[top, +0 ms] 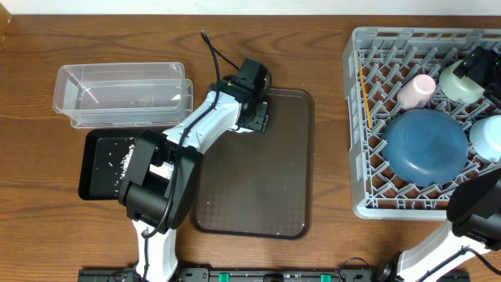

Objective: Sort waste into correct bins and load items into the dishwasher rack
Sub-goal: 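Lower the left gripper and grasp the white tissue on the brown tray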

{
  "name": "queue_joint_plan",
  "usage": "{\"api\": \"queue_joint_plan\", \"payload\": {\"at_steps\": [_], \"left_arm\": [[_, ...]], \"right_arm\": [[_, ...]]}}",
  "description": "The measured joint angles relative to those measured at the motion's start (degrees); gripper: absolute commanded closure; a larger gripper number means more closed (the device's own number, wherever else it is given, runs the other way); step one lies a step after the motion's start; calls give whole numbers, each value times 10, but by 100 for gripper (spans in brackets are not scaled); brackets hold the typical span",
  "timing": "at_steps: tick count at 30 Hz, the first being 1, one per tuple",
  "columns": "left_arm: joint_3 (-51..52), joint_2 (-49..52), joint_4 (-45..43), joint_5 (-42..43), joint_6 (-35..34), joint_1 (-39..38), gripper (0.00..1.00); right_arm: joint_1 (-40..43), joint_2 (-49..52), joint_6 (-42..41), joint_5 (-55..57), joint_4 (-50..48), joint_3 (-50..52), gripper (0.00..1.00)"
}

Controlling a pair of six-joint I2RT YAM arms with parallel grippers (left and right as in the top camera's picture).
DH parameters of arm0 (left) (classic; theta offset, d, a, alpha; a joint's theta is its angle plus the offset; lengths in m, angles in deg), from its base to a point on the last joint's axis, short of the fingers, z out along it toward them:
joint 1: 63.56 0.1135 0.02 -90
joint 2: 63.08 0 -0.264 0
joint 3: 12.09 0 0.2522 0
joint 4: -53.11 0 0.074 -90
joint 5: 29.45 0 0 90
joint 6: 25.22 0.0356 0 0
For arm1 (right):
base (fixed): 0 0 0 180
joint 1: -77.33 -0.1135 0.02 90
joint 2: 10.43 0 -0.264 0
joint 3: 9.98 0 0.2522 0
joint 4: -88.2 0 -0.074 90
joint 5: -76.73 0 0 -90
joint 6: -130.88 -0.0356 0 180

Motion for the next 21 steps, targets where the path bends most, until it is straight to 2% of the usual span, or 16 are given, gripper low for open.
{"api": "queue_joint_plan", "payload": {"at_steps": [6, 12, 16, 21], "left_arm": [[3, 0, 0, 0, 0, -5, 36], [18, 0, 0, 0, 0, -9, 48], [25, 0, 1, 0, 0, -9, 59], [26, 0, 0, 0, 0, -12, 81]], "right_arm": [[0, 0, 0, 0, 0, 0, 1], [0, 0, 0, 0, 0, 0, 1], [0, 0, 0, 0, 0, 0, 1], [0, 0, 0, 0, 0, 0, 1]]}}
